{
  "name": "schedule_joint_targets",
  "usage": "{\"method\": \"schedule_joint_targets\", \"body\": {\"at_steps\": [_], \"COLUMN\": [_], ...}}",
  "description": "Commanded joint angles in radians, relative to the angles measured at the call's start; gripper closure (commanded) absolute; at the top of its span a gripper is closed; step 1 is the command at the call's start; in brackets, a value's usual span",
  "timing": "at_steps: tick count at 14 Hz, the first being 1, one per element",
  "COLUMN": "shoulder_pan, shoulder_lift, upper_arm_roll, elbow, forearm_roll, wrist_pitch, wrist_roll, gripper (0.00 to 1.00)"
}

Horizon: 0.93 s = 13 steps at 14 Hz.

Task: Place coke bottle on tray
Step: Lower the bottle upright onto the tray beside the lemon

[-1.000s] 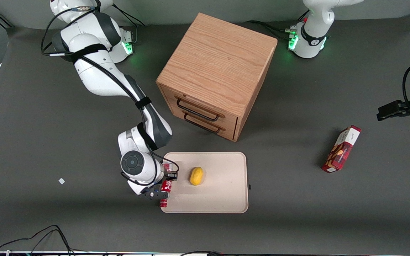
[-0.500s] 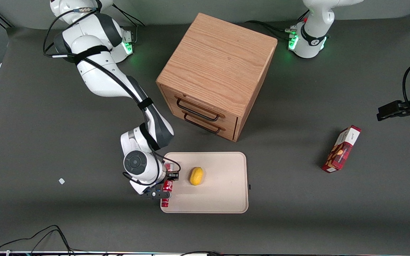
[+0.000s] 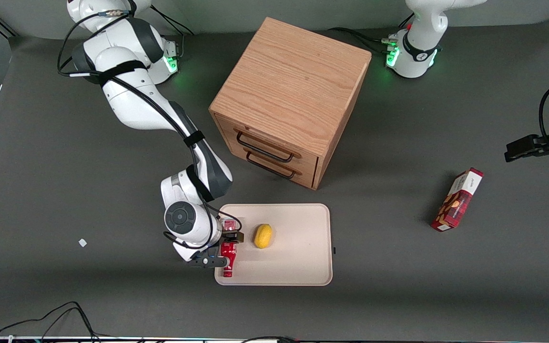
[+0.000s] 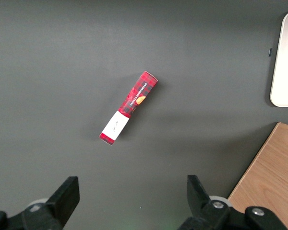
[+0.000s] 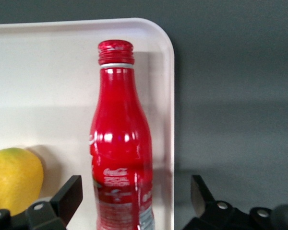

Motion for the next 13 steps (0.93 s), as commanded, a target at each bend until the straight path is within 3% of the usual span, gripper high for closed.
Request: {"method": "schedule_joint_targets", "body": {"at_steps": [1,13], "shoulder_pan": [0.006,0.0], "shoulder_lift": [0.017,0.007], "upper_arm_roll": [-0.01,-0.008], "elbow": [0.028,0.026], "forearm_roll": [-0.007,-0.002], "wrist_pitch": [0.007,0.003], "wrist_roll": [-0.011,0.002], "gripper": [0.0,0.0]}}
